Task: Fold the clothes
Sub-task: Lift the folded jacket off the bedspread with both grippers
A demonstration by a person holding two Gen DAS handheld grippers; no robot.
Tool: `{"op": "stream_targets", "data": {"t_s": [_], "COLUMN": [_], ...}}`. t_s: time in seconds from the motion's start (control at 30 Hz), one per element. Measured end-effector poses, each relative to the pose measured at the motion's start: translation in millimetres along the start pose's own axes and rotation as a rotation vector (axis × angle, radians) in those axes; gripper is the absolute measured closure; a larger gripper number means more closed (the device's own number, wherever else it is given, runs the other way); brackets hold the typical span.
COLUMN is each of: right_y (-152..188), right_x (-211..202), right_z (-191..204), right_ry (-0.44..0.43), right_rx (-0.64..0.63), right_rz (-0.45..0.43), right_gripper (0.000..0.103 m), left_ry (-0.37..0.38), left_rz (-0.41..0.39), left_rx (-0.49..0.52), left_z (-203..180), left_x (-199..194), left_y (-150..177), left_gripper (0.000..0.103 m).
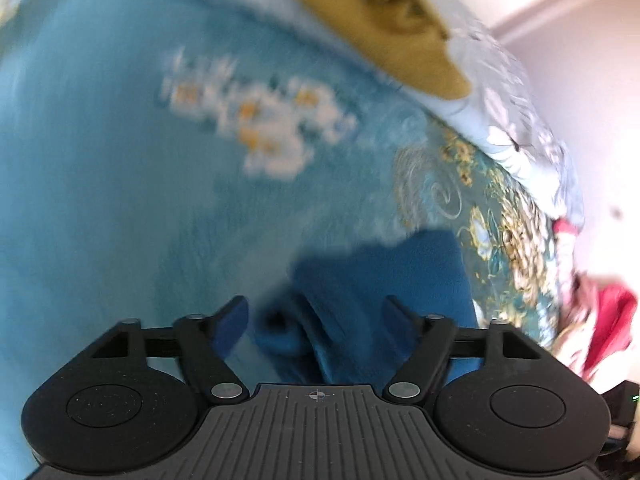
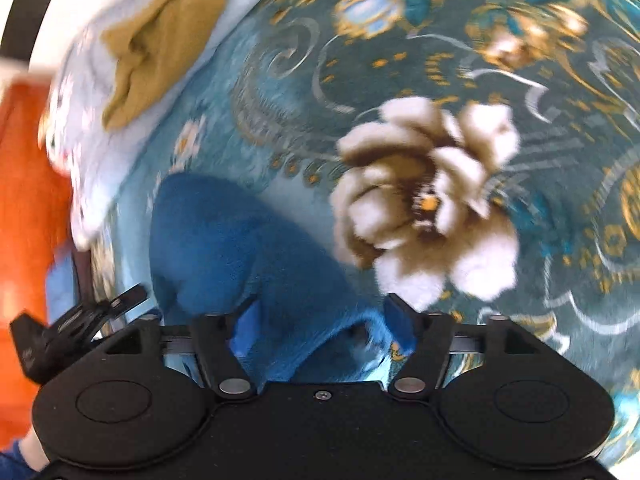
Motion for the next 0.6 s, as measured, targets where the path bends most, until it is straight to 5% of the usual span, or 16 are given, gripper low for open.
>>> {"op": "stream_targets", "data": {"t_s": [0.13,0.3,0.47,0.6], "right_y": [19,49,63,65], "right_x": [-5,5,19,26], "right_z": [-14,-27,-31,-31], "right_ry": [-0.016,0.002,-0.02,-0.026], "right_rx": [0.113,0.221,0.314,0.337], "right_rz": [-0.051,-0.091,-0.14,-0.168], "right_gripper": [0.008,0.008,0.006,0.003], "left_ry": [0.062,0.242,0.329,0.351], "left_rz": [0.017,0.217,0.347,0.421], "left_rx": [0.23,0.421,0.481,0.453], "left_z": [-20,-53,-64,-52], "left_x": [17,68,98,109], "left_y": [-38,-41,-20,-5], "left_gripper": [0.024,0.022,0.021,0.007]}}
Point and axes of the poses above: each gripper's, at about its wrist camera, not at the fingertips, and x roughly the way its jaws point, z to its left, y to its underside, the point moved 4 cm from there along x, roughly the way its jaws point, and after that the axes turned 14 degrees about -z, right-handed, at the moved point
